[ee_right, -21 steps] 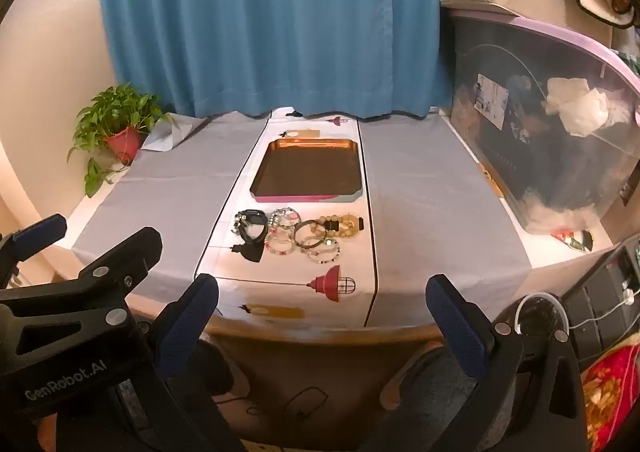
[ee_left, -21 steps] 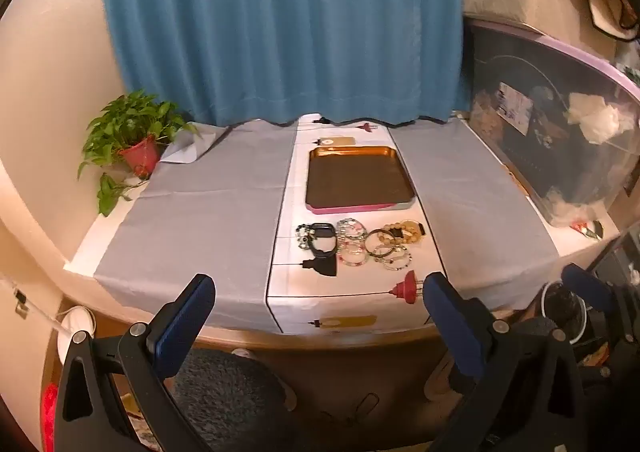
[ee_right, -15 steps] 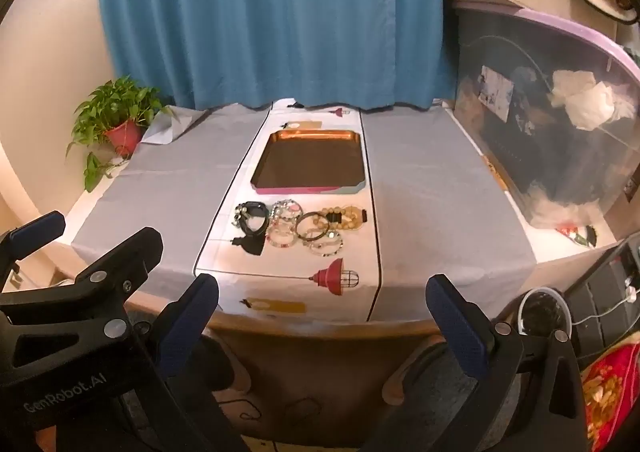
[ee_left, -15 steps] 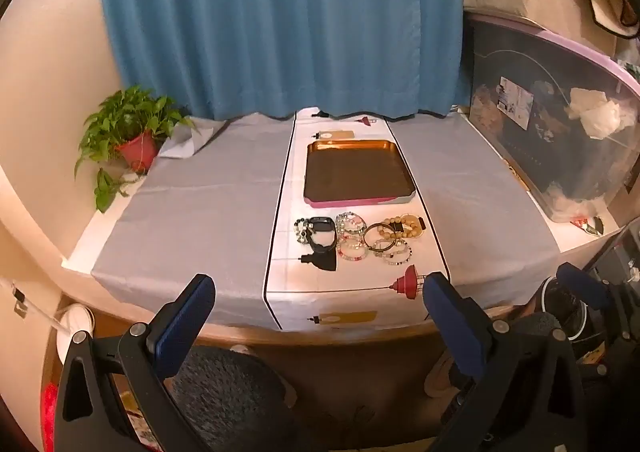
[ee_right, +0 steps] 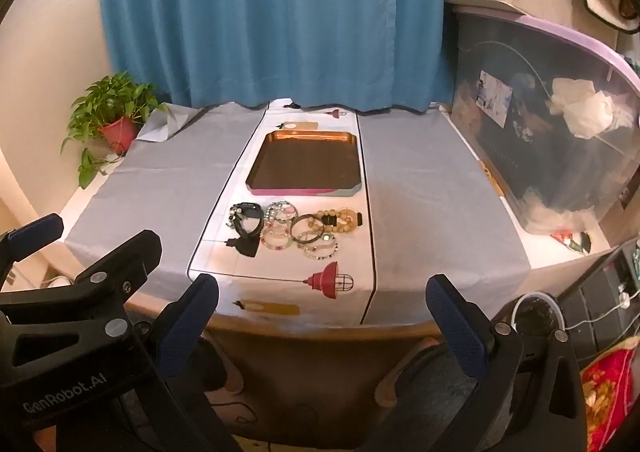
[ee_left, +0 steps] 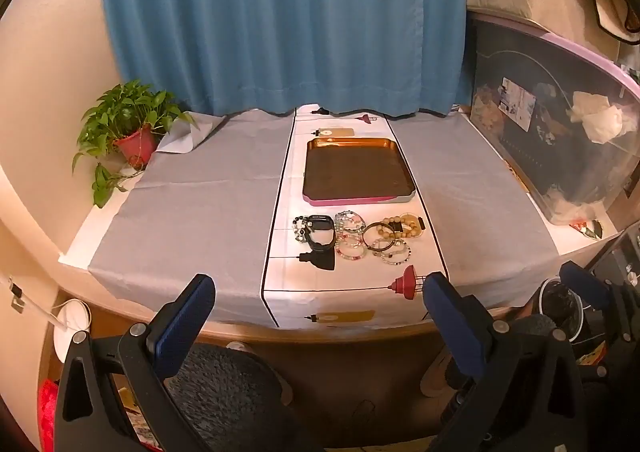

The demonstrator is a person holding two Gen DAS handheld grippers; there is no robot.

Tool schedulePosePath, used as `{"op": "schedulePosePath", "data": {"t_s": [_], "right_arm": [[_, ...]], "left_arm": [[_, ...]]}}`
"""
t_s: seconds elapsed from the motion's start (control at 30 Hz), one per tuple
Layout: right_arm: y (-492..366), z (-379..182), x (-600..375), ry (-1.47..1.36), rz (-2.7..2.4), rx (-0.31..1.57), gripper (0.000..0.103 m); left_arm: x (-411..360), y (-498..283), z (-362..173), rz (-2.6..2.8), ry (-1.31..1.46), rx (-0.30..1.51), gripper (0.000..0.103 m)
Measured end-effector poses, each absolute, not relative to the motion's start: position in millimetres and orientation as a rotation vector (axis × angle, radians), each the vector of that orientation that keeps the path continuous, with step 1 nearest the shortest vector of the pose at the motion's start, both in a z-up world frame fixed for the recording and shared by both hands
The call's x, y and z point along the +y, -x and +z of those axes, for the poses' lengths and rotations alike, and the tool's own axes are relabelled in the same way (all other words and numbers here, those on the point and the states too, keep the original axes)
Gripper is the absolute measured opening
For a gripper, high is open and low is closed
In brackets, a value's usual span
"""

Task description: Organize jewelry

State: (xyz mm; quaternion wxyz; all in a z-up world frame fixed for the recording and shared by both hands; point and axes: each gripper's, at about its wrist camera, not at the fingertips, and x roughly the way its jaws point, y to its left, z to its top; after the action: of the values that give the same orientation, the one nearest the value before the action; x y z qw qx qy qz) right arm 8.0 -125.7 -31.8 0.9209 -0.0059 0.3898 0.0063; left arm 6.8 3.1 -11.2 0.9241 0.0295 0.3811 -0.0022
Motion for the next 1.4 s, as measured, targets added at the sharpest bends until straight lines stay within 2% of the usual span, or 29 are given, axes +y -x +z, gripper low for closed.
{"op": "schedulePosePath", "data": {"t_s": [1.4], "right_arm": [[-8.8,-39.2,-125.1,-0.011,0.019,0.828,0.103]], "left_arm": [[-3.3,-6.3,-11.5,0.028,-0.096,0.781,0.103]]}}
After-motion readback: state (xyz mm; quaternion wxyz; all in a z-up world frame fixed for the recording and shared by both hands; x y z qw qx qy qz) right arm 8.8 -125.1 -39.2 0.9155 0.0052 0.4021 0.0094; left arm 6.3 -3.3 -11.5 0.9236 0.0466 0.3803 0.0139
